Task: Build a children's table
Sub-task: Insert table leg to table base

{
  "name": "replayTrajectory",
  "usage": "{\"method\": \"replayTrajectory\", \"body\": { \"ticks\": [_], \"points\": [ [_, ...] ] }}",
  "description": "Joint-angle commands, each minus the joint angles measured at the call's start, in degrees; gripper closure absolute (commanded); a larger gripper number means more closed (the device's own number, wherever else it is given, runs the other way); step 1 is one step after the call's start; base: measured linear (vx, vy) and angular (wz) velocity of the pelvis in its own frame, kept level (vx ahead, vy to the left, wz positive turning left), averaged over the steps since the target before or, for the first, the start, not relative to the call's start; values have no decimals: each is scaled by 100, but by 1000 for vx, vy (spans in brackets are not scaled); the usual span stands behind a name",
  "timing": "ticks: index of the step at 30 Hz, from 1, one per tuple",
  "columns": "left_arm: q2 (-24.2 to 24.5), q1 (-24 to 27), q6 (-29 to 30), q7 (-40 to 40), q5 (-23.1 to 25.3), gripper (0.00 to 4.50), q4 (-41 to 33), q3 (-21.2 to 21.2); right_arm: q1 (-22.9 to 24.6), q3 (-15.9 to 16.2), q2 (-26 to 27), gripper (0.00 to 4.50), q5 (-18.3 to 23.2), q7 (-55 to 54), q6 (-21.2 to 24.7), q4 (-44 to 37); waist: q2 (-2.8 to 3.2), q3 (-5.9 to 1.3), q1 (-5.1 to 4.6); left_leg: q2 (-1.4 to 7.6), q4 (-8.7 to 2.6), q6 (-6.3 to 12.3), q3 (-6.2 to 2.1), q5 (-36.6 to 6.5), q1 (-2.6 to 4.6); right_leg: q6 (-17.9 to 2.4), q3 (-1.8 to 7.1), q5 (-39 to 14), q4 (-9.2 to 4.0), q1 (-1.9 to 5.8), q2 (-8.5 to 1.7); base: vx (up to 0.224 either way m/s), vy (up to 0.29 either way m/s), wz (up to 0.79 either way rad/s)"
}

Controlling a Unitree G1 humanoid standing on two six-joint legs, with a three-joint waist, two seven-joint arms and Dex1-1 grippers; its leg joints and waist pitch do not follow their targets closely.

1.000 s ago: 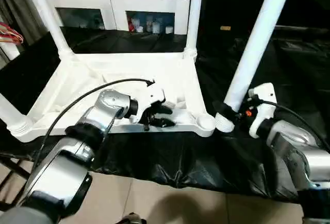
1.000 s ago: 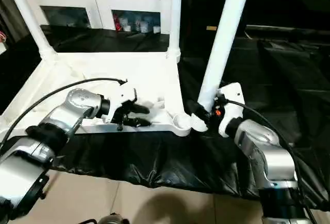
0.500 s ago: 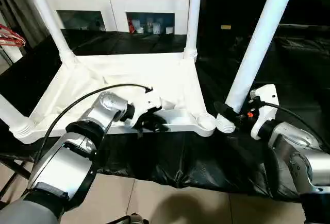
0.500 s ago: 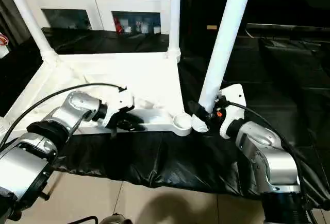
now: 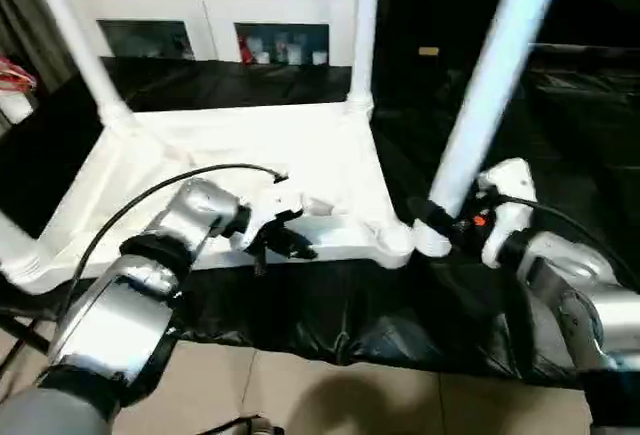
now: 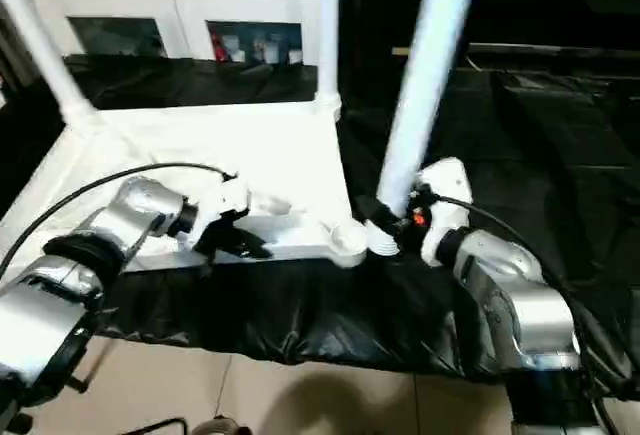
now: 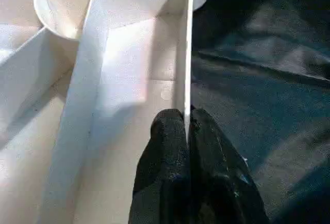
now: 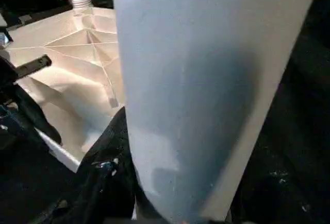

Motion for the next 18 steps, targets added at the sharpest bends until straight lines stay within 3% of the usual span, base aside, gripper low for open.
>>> {"method": "replayTrajectory", "body": {
  "ticks": [1,2,3,5,9,11,12,15,16,17,18],
  "points": [
    [249,284,211,-190,-151,450,-429,123,-143,100,24,261,-6,105,-46,83,-145,-439,40,111,-378,194,-46,-1068,51,-886,217,-1833,-402,395,-483,0,0,0],
    [354,566,411,-284,-241,450,-936,141,-173,161,57,261,-12,144,-48,110,-174,-431,36,113,-383,180,-17,-1156,88,-892,219,-1868,-438,352,-467,0,0,0],
    [427,810,604,-340,-336,450,-1404,151,-187,204,89,261,-20,158,-52,127,-154,-432,28,138,-394,144,-46,-1159,65,-939,230,-1806,-386,379,-506,0,0,0],
    [494,1090,797,-371,-421,450,-1943,162,-200,244,132,261,-38,167,-60,150,-152,-424,19,139,-405,84,-21,-1316,113,-928,240,-1934,-420,326,-484,0,0,0],
    [608,1696,746,-26,-263,450,-2987,120,-211,349,213,261,-16,194,-58,150,-157,-384,4,128,-429,38,-17,-1499,104,-805,246,-2179,-457,308,-470,0,0,0],
    [598,1805,848,91,-244,450,-3217,133,-212,369,226,261,-14,200,-63,150,-160,-377,7,106,-431,30,-14,-1566,112,-678,240,-2404,-490,302,-462,0,0,0],
    [568,1849,1047,109,-325,405,-3386,179,-218,371,234,261,-14,205,-73,164,-160,-377,7,106,-431,30,-14,-1566,112,-678,240,-2404,-490,302,-462,0,0,0],
    [563,1884,1232,137,-385,391,-3579,207,-223,376,251,261,-25,202,-122,229,-173,-388,20,97,-430,21,-17,-1457,96,-608,245,-2414,-488,308,-464,0,0,0],
    [579,1901,1238,164,-360,371,-3627,204,-221,379,265,261,-38,194,-145,255,-169,-389,22,95,-427,25,-15,-1447,96,-603,247,-2404,-494,303,-459,0,0,0],
    [617,1939,1263,208,-308,360,-3732,199,-216,387,296,261,-58,169,-170,279,-115,-392,15,101,-430,-3,-23,-1491,101,-610,248,-2350,-493,294,-452,0,0,0],
    [623,1928,1262,209,-298,352,-3721,201,-209,386,308,261,-53,152,-157,254,-123,-400,2,92,-433,-32,-26,-1528,97,-627,241,-2200,-482,310,-431,0,0,0]
  ]
}}
